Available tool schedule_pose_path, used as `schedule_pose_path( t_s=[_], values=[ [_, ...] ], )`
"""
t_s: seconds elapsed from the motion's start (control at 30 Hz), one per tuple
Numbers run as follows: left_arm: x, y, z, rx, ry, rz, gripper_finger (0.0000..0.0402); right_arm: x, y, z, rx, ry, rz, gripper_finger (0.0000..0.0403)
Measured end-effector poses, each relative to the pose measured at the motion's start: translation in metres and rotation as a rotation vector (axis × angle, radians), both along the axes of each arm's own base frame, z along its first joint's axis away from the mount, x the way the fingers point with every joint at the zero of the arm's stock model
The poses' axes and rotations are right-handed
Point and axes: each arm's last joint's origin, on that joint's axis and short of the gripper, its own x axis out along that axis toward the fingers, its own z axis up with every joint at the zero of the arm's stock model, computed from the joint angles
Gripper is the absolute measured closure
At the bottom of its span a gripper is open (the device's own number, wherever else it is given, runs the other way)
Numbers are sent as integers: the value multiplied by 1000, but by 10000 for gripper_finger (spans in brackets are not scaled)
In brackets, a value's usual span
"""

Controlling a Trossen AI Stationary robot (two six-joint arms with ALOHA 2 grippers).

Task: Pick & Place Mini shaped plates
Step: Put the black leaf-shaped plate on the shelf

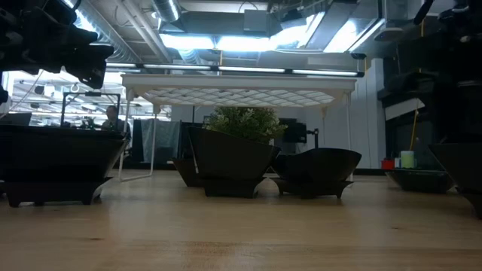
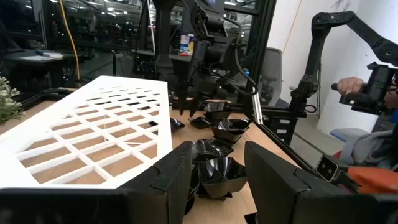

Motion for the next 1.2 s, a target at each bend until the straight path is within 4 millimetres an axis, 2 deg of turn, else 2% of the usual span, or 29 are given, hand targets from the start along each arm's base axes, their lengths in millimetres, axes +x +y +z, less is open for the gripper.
schedule_pose_path(
  t_s=[0.33,0.53,1.2],
  values=[
    [0,0,0,0,0,0,258,1,2,-3,-25,-15,-4,267],
    [0,0,0,0,1,0,258,1,9,-13,-65,6,22,267],
    [0,0,0,0,0,0,258,8,12,-36,-143,53,0,277]
  ],
)
